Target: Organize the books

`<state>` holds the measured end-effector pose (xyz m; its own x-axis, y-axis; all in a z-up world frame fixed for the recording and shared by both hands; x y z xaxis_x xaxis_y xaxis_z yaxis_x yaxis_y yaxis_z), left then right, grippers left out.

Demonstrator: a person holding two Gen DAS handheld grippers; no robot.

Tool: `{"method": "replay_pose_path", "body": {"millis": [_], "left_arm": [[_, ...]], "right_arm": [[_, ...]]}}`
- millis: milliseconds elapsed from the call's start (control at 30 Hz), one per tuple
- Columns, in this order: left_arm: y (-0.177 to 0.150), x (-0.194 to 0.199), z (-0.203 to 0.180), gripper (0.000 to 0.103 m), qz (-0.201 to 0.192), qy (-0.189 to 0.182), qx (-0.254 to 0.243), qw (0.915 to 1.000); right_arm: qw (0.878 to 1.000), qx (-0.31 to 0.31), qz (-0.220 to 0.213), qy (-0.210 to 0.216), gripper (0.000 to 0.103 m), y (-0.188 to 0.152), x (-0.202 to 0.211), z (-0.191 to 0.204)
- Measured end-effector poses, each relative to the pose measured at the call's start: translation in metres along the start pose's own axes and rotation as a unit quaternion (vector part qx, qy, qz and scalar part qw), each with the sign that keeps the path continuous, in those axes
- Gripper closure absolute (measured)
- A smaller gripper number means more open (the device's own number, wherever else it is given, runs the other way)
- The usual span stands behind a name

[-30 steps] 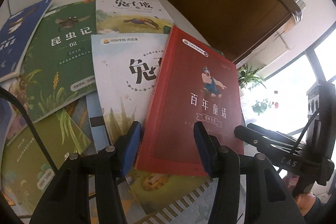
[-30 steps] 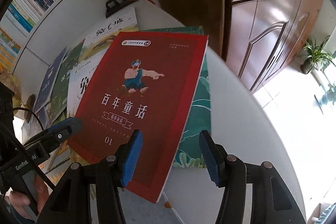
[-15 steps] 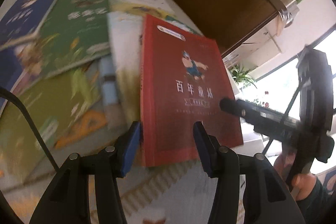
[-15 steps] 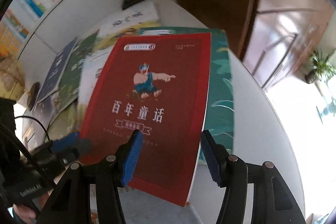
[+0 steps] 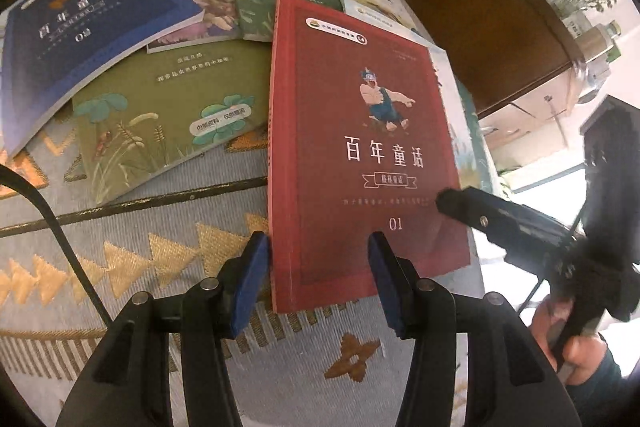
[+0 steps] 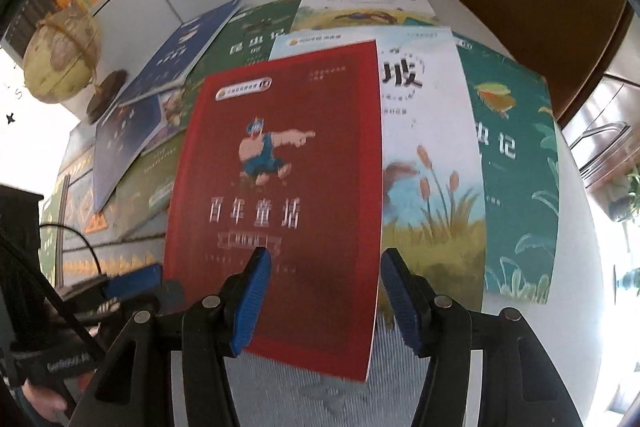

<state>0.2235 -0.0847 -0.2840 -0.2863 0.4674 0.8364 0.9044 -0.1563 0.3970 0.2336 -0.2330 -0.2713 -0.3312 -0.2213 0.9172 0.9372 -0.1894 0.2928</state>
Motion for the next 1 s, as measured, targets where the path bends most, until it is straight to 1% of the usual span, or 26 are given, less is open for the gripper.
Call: {"method": "replay_pose_path", "body": {"millis": [67, 133, 167, 200, 233, 300, 333, 367, 400, 433, 467, 500, 533, 567, 633, 700, 733, 800, 833, 867, 933, 967, 1000], "left_arm": [[0.002, -0.001, -0.001, 0.055, 0.000, 0.010, 0.002, 1.0000], [0.005, 0.004, -0.001, 0.055, -0.008, 0.003, 0.015, 0.9999], [0.008, 0.011, -0.002, 0.055, -0.018, -0.010, 0.021, 0.9996], [0.011, 0.020, -0.004, 0.055, -0.032, -0.030, 0.028, 0.9986], [0.016, 0.031, -0.008, 0.055, -0.049, -0.060, 0.040, 0.9962], [0.026, 0.051, -0.015, 0.055, -0.086, -0.128, 0.073, 0.9854], [0.028, 0.056, -0.016, 0.055, -0.096, -0.147, 0.084, 0.9809], [0.032, 0.056, -0.019, 0.055, -0.102, -0.156, 0.090, 0.9784], [0.032, 0.050, -0.019, 0.055, -0.099, -0.156, 0.095, 0.9782], [0.033, 0.042, -0.021, 0.055, -0.091, -0.148, 0.096, 0.9801], [0.031, 0.032, -0.022, 0.057, -0.081, -0.138, 0.096, 0.9823], [0.028, 0.021, -0.024, 0.062, -0.069, -0.135, 0.099, 0.9834], [0.028, 0.014, -0.026, 0.068, -0.064, -0.138, 0.103, 0.9831], [0.028, 0.009, -0.031, 0.072, -0.061, -0.138, 0.105, 0.9829], [0.030, 0.005, -0.037, 0.089, -0.062, -0.129, 0.104, 0.9841], [0.033, 0.011, -0.040, 0.094, -0.069, -0.141, 0.112, 0.9812], [0.036, 0.016, -0.041, 0.094, -0.074, -0.158, 0.120, 0.9774], [0.041, 0.027, -0.043, 0.093, -0.083, -0.194, 0.136, 0.9679], [0.044, 0.032, -0.044, 0.093, -0.089, -0.215, 0.148, 0.9614], [0.046, 0.034, -0.045, 0.093, -0.093, -0.231, 0.158, 0.9555], [0.050, 0.038, -0.045, 0.093, -0.099, -0.258, 0.179, 0.9442], [0.050, 0.037, -0.045, 0.093, -0.100, -0.267, 0.184, 0.9408], [0.049, 0.035, -0.046, 0.093, -0.097, -0.269, 0.188, 0.9395]], "right_arm": [[1.000, 0.006, 0.001, -0.003, 0.047, -0.004, -0.001, 0.000], [1.000, 0.006, 0.001, 0.001, 0.047, -0.004, -0.004, -0.002], [1.000, 0.003, 0.002, 0.005, 0.047, -0.004, -0.004, -0.003], [1.000, -0.001, 0.003, 0.007, 0.047, -0.004, -0.004, -0.005], [1.000, -0.004, 0.004, 0.010, 0.047, -0.003, -0.004, -0.008], [0.999, -0.018, 0.007, 0.028, 0.047, 0.000, -0.002, -0.012], [0.999, -0.028, 0.009, 0.041, 0.047, 0.002, -0.001, -0.015], [0.998, -0.037, 0.011, 0.054, 0.047, 0.003, 0.000, -0.016], [0.997, -0.041, 0.012, 0.061, 0.047, 0.003, 0.001, -0.017], [0.996, -0.046, 0.013, 0.069, 0.047, 0.003, 0.001, -0.018], [0.996, -0.049, 0.013, 0.076, 0.047, 0.003, 0.002, -0.018], [0.995, -0.051, 0.014, 0.082, 0.047, 0.003, 0.002, -0.018], [0.995, -0.052, 0.014, 0.085, 0.047, 0.004, 0.002, -0.017], [0.995, -0.052, 0.014, 0.086, 0.047, 0.004, 0.002, -0.017], [0.995, -0.052, 0.016, 0.089, 0.047, 0.004, 0.002, -0.016], [0.994, -0.057, 0.024, 0.094, 0.047, 0.005, 0.002, -0.017], [0.992, -0.064, 0.034, 0.100, 0.047, 0.005, 0.003, -0.019], [0.985, -0.089, 0.055, 0.136, 0.044, 0.003, 0.007, -0.023], [0.981, -0.105, 0.062, 0.154, 0.040, 0.003, 0.009, -0.025], [0.972, -0.129, 0.070, 0.181, 0.035, 0.004, 0.011, -0.028], [0.955, -0.171, 0.086, 0.225, 0.031, 0.006, 0.011, -0.034], [0.943, -0.194, 0.094, 0.253, 0.031, 0.008, 0.010, -0.036], [0.932, -0.210, 0.101, 0.277, 0.031, 0.009, 0.009, -0.036]]}}
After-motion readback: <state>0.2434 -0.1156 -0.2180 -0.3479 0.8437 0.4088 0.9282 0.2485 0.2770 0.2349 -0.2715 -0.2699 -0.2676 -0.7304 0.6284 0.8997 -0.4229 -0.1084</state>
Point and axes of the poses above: each gripper's, at about its wrist camera, not at the fingertips, and x roughly against the way its jaws point, z to its left, y to its top, the point moved 9 cm from there along -x, roughly the way its jaws point, and after that the axes turned 13 degrees about -x, right-handed, at the moved point
